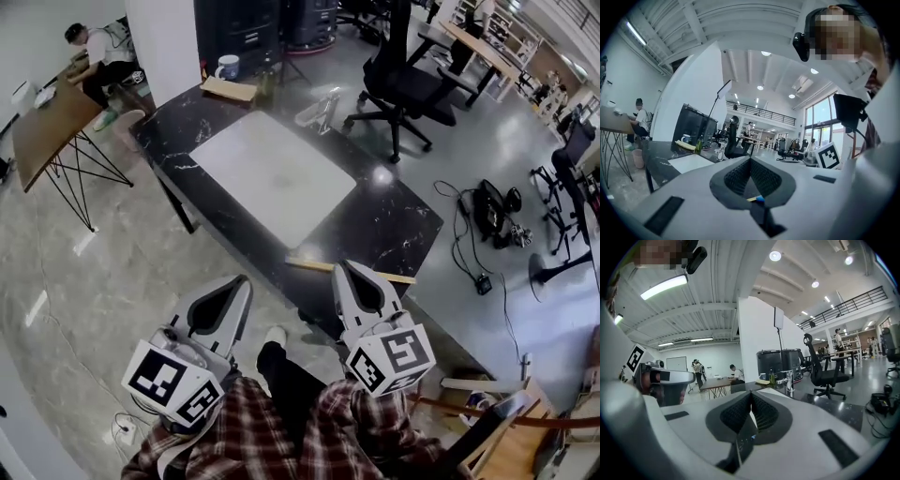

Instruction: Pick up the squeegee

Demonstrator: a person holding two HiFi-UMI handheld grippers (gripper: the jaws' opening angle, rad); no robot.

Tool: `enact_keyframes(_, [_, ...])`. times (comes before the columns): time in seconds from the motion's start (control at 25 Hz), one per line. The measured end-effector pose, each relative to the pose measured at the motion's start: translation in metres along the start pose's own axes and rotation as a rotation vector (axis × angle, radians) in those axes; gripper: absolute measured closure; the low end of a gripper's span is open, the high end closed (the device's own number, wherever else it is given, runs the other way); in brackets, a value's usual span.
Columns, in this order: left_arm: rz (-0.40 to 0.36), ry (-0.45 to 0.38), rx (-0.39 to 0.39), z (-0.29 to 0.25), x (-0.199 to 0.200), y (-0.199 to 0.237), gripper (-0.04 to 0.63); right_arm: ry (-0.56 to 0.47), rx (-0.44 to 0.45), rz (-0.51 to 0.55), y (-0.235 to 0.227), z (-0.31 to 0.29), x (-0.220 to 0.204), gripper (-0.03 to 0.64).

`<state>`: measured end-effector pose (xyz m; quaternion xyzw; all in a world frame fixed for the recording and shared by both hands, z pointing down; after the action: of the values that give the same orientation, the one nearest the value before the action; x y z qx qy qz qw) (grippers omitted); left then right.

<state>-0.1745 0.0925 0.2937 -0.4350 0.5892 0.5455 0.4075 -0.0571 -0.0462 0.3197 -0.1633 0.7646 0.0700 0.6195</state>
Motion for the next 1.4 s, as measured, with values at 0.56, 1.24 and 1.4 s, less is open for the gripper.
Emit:
enact_keyframes(0.56, [-0.036, 0.089, -0.216, -0.141, 0.026, 0.032, 0.586, 0.011, -0.208, -0.076, -0.090, -0.038, 0.015, 0.604])
enact_keyframes(1.24, [-0.036, 0.269, -0.781, -0.254, 0.021, 0.027, 0.586, 0.039, -0.805, -0.223, -0.120, -0.006, -0.001, 0.604])
enact_keyframes(1.4, [-0.028, 0.304, -0.873, -0.259, 0.016, 0.015, 0.586, 0.064, -0.888, -0.251, -0.111, 0.007, -0.008, 0.604])
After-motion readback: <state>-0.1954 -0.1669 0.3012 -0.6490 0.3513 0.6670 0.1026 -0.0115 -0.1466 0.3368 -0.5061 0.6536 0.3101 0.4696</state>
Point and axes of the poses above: the fingertips, and each gripper's own axes: z backward along the fingers, y to its left, x out of its top, the point moved 4 cm from there along z, backward along the fingers, and after that the axes turned 1 degree about y, right-handed, at the moved point
